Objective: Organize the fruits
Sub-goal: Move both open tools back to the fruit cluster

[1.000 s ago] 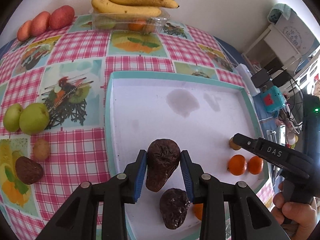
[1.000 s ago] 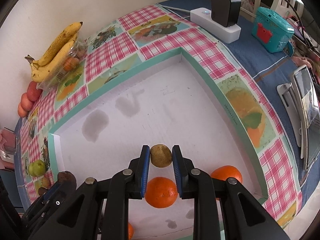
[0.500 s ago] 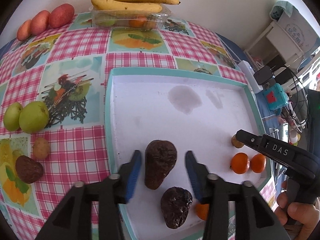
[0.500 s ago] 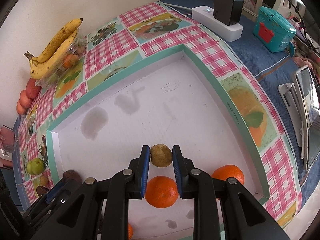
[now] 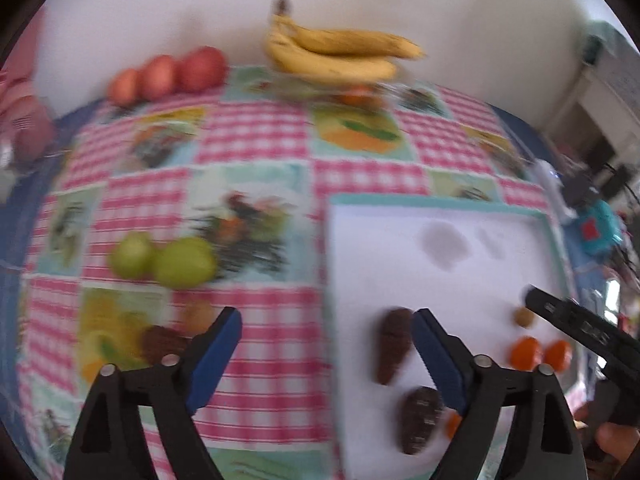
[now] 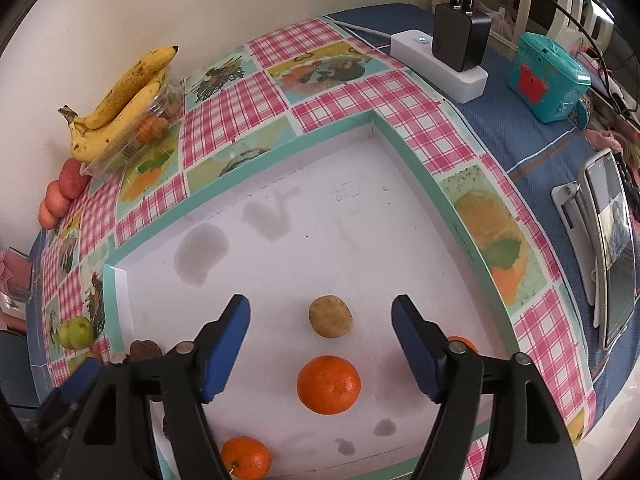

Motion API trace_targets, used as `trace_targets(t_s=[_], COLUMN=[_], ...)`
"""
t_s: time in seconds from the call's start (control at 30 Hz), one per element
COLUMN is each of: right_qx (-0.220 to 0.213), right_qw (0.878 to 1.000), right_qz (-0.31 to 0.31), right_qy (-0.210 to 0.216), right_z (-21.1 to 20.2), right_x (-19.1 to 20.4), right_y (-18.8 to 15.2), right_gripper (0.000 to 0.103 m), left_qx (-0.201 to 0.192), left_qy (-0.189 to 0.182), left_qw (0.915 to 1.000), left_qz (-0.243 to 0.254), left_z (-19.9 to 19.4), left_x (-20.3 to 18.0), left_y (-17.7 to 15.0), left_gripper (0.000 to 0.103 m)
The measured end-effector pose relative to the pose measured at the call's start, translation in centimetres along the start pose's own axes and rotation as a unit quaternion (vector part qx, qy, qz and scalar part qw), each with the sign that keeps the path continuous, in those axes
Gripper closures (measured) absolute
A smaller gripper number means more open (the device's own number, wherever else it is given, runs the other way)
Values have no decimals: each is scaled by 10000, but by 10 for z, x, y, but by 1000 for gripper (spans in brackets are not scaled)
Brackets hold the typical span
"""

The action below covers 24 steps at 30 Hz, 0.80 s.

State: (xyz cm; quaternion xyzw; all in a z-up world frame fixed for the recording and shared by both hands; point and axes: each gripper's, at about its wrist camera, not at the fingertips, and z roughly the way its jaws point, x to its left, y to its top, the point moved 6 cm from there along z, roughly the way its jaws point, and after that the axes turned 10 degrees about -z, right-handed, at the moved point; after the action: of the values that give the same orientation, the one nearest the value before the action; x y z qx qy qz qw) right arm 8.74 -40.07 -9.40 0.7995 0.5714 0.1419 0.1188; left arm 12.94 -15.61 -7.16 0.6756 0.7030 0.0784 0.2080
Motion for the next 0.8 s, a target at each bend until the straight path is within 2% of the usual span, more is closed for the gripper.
trace_targets(t_s=[0.13, 0.2, 0.27, 0.37, 0.57, 0.8], right_qx=[-18, -24, -26, -68, -152, -363], right_qw=[9999, 9998, 9997, 9992, 9973, 9926], right_qz=[-103, -165, -247, -389, -713, -1125], right_qy=[-63, -60, -88, -117, -56, 275], right_z=[0, 0, 0, -2, -5, -13], right_x=[2, 5, 9, 17, 39, 75], right_y=[0, 1, 1, 2, 1, 1], right_gripper=[24, 22, 14, 13, 13, 13], left_qx=[-254, -363, -440, -483, -585, -863], left_qy=[371, 523, 644, 750, 1040, 1461], left_qw=[9981, 9962, 9941, 9917, 9861, 9795], left_qz=[-416, -593, -753, -921, -1159, -1084], left_z=[-7, -11, -15, -19, -29, -48], left_x=[36, 53, 70, 91, 124, 149], left_y=[13, 18, 22, 26, 31, 39], left_gripper=[1, 1, 0, 0, 0, 0])
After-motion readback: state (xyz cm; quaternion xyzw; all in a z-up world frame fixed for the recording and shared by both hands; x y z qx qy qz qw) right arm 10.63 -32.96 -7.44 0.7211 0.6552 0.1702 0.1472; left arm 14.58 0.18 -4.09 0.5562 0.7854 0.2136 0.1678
